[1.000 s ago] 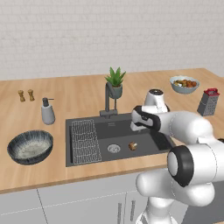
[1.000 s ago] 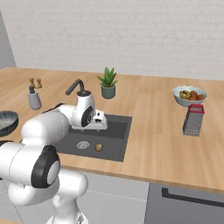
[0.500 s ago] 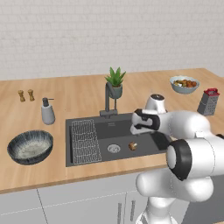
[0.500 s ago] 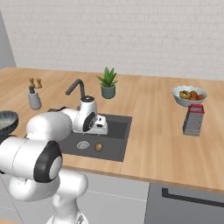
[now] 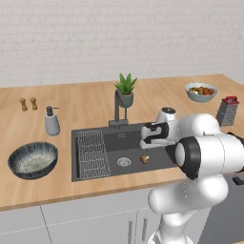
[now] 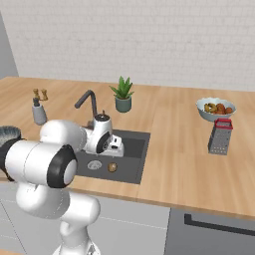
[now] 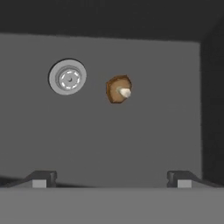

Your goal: Pick the mushroom from the sink and place it in the bowl. Then pick the bowl and place it in the microwave. Then close the microwave door and press the start button.

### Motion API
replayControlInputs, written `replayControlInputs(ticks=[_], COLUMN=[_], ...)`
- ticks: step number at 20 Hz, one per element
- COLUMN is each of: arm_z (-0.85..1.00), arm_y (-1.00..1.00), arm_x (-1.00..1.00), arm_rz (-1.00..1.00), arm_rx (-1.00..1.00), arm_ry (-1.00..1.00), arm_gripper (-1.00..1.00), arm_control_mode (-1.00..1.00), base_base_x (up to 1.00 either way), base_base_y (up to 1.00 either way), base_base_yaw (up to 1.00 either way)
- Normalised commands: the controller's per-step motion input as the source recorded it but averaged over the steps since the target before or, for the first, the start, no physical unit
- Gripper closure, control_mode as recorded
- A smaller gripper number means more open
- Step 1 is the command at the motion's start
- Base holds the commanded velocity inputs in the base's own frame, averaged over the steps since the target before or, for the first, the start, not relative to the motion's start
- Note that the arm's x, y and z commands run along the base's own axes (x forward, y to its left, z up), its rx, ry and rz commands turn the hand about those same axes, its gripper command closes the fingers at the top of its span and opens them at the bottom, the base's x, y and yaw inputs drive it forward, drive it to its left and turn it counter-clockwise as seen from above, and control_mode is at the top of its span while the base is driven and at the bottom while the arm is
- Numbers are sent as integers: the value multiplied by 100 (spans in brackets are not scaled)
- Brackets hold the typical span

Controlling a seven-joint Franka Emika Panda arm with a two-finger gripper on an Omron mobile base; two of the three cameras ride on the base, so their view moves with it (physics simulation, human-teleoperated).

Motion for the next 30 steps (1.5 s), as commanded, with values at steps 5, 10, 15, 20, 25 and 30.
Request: replayControlInputs(ticks=[5,10,15,20,25,30], arm_z=[-25,-29,-29,-23,-28,-29], arm_y=[0,0,0,0,0,0], arm_x=[21,31,25,17,3,1], arm_rz=[-1,0,0,0,0,0], arm_rx=[3,0,0,0,0,0], arm_ry=[7,4,7,4,5,3], arm_gripper=[-100,-100,-100,-100,-100,-100], arm_control_mode=[-100,-100,-100,-100,-100,-100], base_base_x=[0,0,0,0,0,0], base_base_y=[0,0,0,0,0,0], base_base_yaw=[0,0,0,0,0,0])
